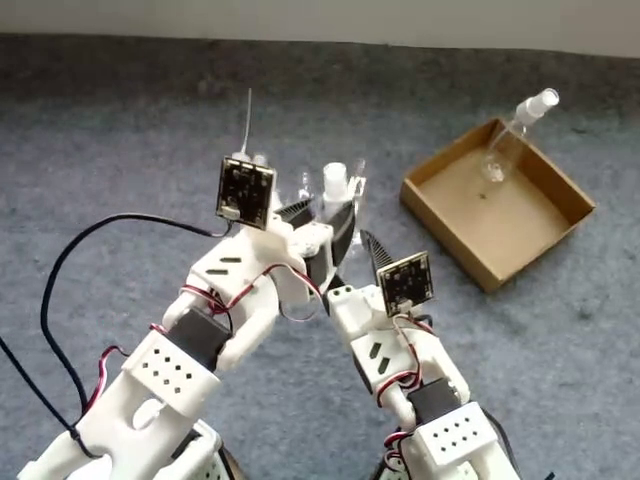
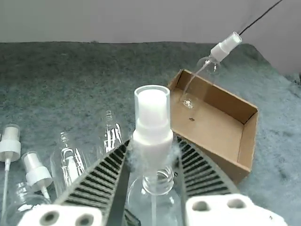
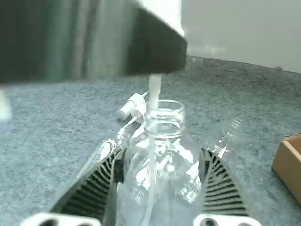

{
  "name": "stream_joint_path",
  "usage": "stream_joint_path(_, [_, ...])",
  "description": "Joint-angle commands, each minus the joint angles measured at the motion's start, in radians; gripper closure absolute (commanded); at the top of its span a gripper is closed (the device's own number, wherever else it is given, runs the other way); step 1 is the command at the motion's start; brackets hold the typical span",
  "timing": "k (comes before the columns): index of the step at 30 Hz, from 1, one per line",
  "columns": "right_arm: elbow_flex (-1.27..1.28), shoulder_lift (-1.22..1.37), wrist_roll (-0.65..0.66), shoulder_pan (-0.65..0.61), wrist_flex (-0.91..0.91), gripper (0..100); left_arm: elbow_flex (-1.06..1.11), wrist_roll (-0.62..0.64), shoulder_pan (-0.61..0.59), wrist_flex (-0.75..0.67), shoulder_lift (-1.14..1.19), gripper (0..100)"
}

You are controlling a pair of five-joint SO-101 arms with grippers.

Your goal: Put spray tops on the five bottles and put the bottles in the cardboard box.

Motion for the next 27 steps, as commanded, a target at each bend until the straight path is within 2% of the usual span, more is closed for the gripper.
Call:
stream_joint_path(1, [0.048,-0.021,-0.006,0.002,-0.024,86.8,0.015,-0.11,0.024,-0.003,-0.03,99])
stream_joint_path(15, [0.065,-0.021,-0.006,0.041,-0.027,86.8,0.064,-0.118,0.096,-0.002,-0.036,99])
stream_joint_path(27, [0.068,-0.021,-0.006,0.039,-0.028,86.8,0.104,-0.117,0.102,0.002,-0.036,99])
